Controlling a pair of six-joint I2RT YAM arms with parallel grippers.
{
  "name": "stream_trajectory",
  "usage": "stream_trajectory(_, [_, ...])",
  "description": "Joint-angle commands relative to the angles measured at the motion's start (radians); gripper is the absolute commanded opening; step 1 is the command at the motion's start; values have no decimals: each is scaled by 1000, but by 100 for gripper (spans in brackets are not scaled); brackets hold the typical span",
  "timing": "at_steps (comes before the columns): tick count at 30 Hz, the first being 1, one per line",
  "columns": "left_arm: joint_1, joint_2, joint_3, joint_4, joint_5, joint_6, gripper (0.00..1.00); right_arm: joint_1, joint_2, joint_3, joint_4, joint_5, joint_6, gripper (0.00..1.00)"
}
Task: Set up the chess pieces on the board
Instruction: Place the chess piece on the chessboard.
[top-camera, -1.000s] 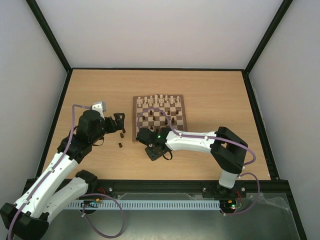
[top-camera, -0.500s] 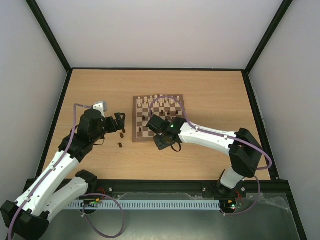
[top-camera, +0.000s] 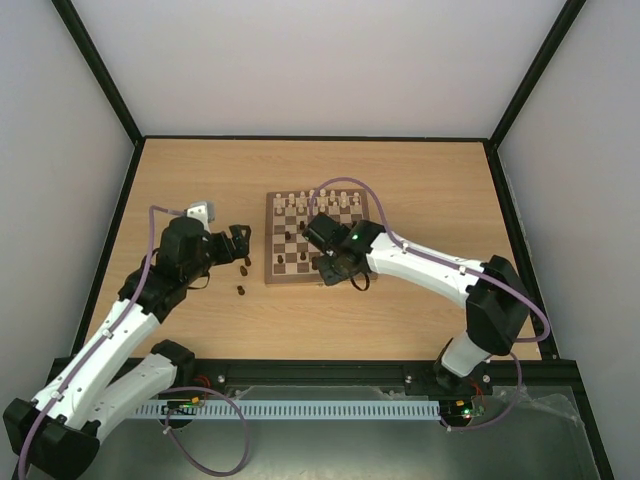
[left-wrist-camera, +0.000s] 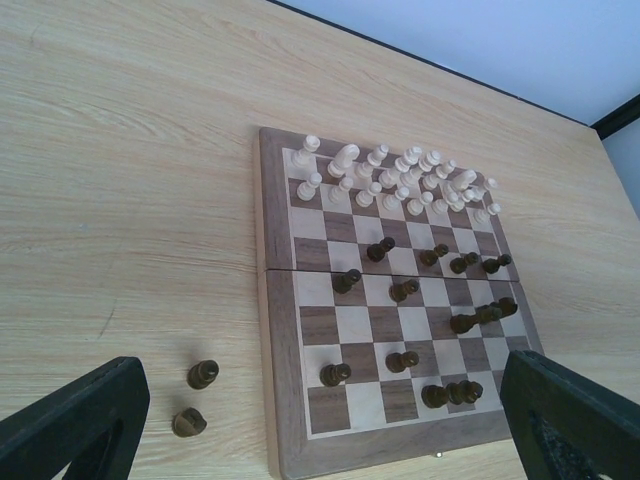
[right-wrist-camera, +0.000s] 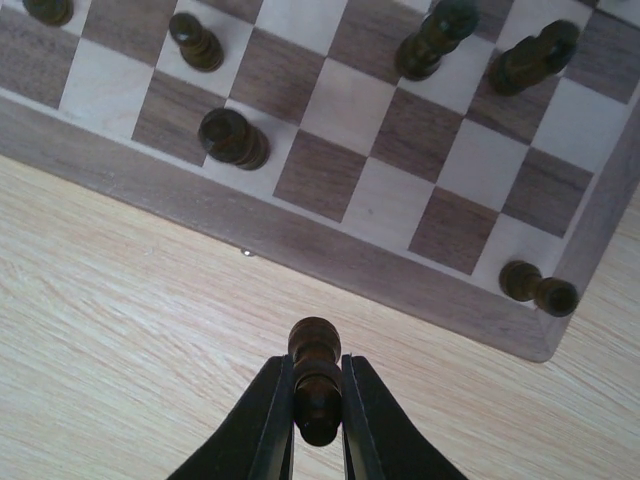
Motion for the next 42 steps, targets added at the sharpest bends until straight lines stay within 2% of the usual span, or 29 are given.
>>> stream_trajectory(1, [9, 16, -3, 39, 15, 12, 99, -41, -19, 48, -65, 12, -31, 13])
stream_trajectory(12, [9, -33, -3, 17, 8, -3, 99, -108, 35, 117, -61, -12, -72, 14])
stream_trajectory(27, [9, -58, 1, -4, 7, -4, 99, -109, 186, 170, -28, -38, -88, 14])
stream_trajectory(42, [9, -52, 0, -3, 0, -5, 99, -109, 240, 162, 20, -73, -95, 13])
